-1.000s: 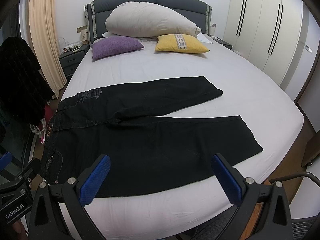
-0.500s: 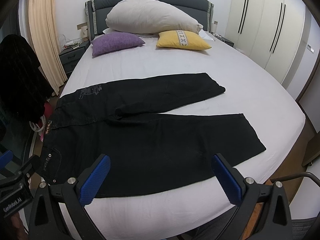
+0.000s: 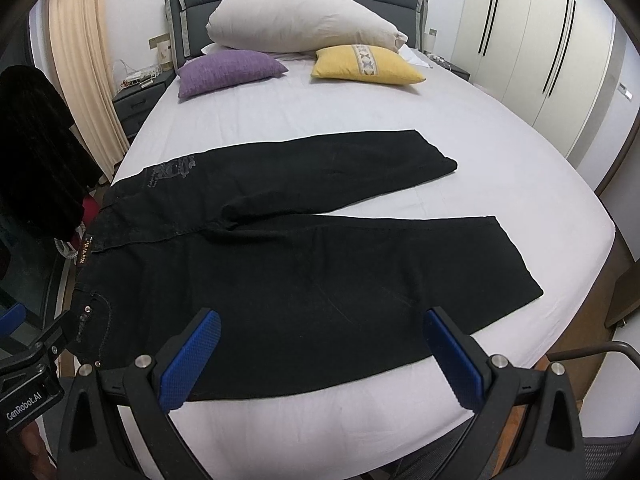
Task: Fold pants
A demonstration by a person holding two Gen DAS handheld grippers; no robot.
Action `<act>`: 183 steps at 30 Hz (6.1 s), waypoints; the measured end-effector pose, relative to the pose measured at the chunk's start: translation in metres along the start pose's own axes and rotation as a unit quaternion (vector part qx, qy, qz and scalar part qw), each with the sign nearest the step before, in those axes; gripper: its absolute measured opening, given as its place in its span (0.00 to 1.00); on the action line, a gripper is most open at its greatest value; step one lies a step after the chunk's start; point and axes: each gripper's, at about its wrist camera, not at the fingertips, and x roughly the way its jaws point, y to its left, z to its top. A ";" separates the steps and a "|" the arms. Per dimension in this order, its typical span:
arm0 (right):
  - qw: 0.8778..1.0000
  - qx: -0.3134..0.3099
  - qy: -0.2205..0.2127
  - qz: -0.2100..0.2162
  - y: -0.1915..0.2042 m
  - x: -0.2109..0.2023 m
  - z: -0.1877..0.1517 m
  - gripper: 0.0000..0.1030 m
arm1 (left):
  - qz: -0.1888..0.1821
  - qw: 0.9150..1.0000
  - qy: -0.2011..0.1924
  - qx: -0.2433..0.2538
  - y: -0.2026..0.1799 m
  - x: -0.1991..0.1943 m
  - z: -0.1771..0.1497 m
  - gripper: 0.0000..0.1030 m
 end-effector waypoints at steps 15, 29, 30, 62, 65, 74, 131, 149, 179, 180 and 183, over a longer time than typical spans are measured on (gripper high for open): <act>0.990 -0.037 -0.034 0.131 -0.008 0.029 0.040 1.00 | -0.038 0.998 0.001 0.054 0.020 0.059 0.047 1.00; 0.949 -0.162 -0.019 0.270 -0.002 0.143 0.140 0.70 | -0.083 0.967 0.069 0.230 0.055 0.280 0.257 1.00; 0.946 -0.165 -0.016 0.278 -0.002 0.150 0.143 0.69 | -0.087 0.963 0.082 0.242 0.053 0.294 0.262 1.00; 0.869 -0.387 0.062 0.303 0.116 0.286 0.262 0.56 | -0.115 0.937 0.061 0.324 0.091 0.346 0.273 0.14; 0.858 -0.411 0.082 0.298 0.137 0.305 0.267 0.50 | -0.103 0.934 0.024 0.341 0.092 0.338 0.260 0.11; 0.821 -0.477 0.113 0.292 0.187 0.342 0.267 0.46 | -0.088 0.923 -0.031 0.373 0.094 0.340 0.251 0.08; 0.767 -0.598 -0.032 0.230 0.184 0.221 0.200 0.04 | -0.244 0.906 0.049 0.343 0.092 0.277 0.297 0.99; 0.762 -0.607 -0.057 0.219 0.179 0.204 0.184 0.04 | -0.274 0.868 0.156 0.383 0.040 0.360 0.302 0.17; 0.801 -0.573 -0.024 0.174 0.142 0.087 -0.057 0.04 | -0.122 0.890 -0.051 0.436 0.014 0.243 0.015 0.09; 0.801 -0.574 -0.022 0.170 0.142 0.086 -0.065 0.04 | -0.120 0.890 -0.048 0.437 0.014 0.242 0.007 0.11; 0.804 -0.572 -0.018 0.161 0.142 0.085 -0.082 0.04 | -0.135 0.894 -0.037 0.426 0.019 0.238 0.008 0.11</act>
